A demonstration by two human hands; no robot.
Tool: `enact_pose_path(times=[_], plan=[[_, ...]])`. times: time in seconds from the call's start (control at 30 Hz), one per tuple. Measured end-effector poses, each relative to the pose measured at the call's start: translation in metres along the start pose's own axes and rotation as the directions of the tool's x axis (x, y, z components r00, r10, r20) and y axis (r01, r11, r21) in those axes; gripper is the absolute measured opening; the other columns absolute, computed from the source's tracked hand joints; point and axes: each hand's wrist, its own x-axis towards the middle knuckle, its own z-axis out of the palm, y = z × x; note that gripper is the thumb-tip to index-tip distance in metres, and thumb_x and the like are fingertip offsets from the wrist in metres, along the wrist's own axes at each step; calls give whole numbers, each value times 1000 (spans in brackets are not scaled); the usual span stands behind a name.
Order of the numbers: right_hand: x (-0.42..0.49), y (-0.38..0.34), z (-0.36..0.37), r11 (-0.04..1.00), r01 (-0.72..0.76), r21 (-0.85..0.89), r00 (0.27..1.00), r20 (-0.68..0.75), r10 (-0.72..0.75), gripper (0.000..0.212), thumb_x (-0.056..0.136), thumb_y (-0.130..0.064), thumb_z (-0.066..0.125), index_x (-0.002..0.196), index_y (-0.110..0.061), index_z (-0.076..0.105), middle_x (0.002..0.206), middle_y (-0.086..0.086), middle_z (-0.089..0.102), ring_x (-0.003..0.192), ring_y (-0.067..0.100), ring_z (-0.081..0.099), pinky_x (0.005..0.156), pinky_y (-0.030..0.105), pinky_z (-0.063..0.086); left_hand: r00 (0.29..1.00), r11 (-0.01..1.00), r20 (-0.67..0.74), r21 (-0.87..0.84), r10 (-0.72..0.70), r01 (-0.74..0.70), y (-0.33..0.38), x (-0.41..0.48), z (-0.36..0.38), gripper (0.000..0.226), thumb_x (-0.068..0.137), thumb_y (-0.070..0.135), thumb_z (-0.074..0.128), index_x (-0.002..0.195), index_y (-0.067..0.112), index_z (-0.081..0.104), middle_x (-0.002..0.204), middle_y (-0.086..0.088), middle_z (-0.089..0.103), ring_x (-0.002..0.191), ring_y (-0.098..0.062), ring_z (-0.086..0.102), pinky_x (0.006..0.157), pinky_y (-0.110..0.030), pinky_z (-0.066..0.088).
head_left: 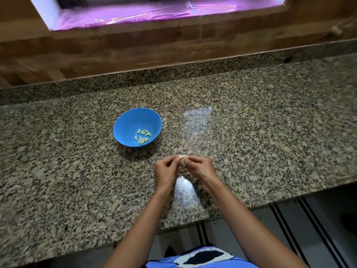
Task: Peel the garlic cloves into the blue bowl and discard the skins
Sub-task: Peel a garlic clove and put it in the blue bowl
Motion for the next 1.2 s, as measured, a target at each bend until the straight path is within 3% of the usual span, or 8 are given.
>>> enact_pose_path(times=[0.1, 0.23, 0.37, 0.47, 0.57, 0.7, 1.0, 1.2], plan=[[6, -2, -6, 868, 148, -474, 962, -133, -237, 15, 82, -17, 68, 96, -11, 67, 90, 0, 69, 77, 19, 67, 70, 28, 57, 984, 981, 10, -82, -176, 176, -1, 9, -19, 13, 87, 7, 64, 99, 5, 69, 79, -11, 72, 68, -19, 68, 67, -29, 59], [13, 2, -30, 562, 150, -813, 900, -123, -419, 16, 87, -17, 62, 102, -10, 60, 91, 3, 66, 60, 6, 57, 48, 13, 42, 998, 906, 32, 423, -45, 28, -8, 17, -38, 16, 83, 14, 69, 99, 12, 70, 89, -5, 71, 76, -16, 67, 71, -32, 58], [15, 14, -38, 282, 140, -949, 858, -26, -512, 45, 80, -28, 68, 122, -19, 56, 131, 6, 52, 121, 20, 48, 102, 29, 38, 968, 868, 166, 488, -189, 86, 3, 14, -36, 4, 80, 12, 73, 79, 7, 71, 77, -5, 72, 71, -18, 70, 66, -34, 60], [1, 26, -25, 151, 391, -908, 724, 202, -660, 53, 80, -27, 66, 130, -19, 51, 141, 3, 42, 133, 17, 35, 106, 37, 38, 932, 842, 278, 537, -231, 49, 9, 20, -36, 4, 80, 6, 71, 77, 6, 73, 78, -7, 73, 75, -20, 70, 74, -35, 59], [-11, 52, -13, -34, 525, -851, 752, 482, -448, 65, 89, -45, 47, 145, -18, 26, 154, 3, 19, 141, 16, 18, 113, 42, 26, 915, 794, 335, 607, -226, -26, 11, 23, -35, 3, 81, 7, 70, 78, 7, 71, 76, -6, 71, 73, -18, 69, 75, -34, 58], [-8, 63, -16, -67, 419, -906, 878, 423, -226, 84, 88, -65, 27, 145, -23, -19, 149, -5, -30, 137, 10, -27, 109, 34, -22, 920, 699, 347, 703, -181, -128, 17, 24, -30, 10, 80, 12, 72, 73, 13, 66, 75, -2, 69, 73, -15, 67, 76, -35, 56], [2, 65, -31, 29, 345, -938, 898, 322, -299, 56, 99, -46, 19, 141, -39, -18, 151, -9, -22, 141, 9, -17, 111, 34, -20, 926, 603, 367, 759, -86, -245, 14, 17, -20, 6, 85, 9, 65, 78, 9, 65, 77, -2, 66, 72, -13, 63, 71, -28, 54], [13, 54, -44, 124, 290, -949, 846, 193, -497, 56, 100, -29, 29, 144, -32, -6, 153, -4, -15, 141, 11, -15, 111, 32, -21, 875, 921, 300, 36, -379, 387, 1, 15, -48, 18, 82, -3, 64, 100, -6, 68, 95, -19, 70, 79, -23, 70, 71, -26, 59]])
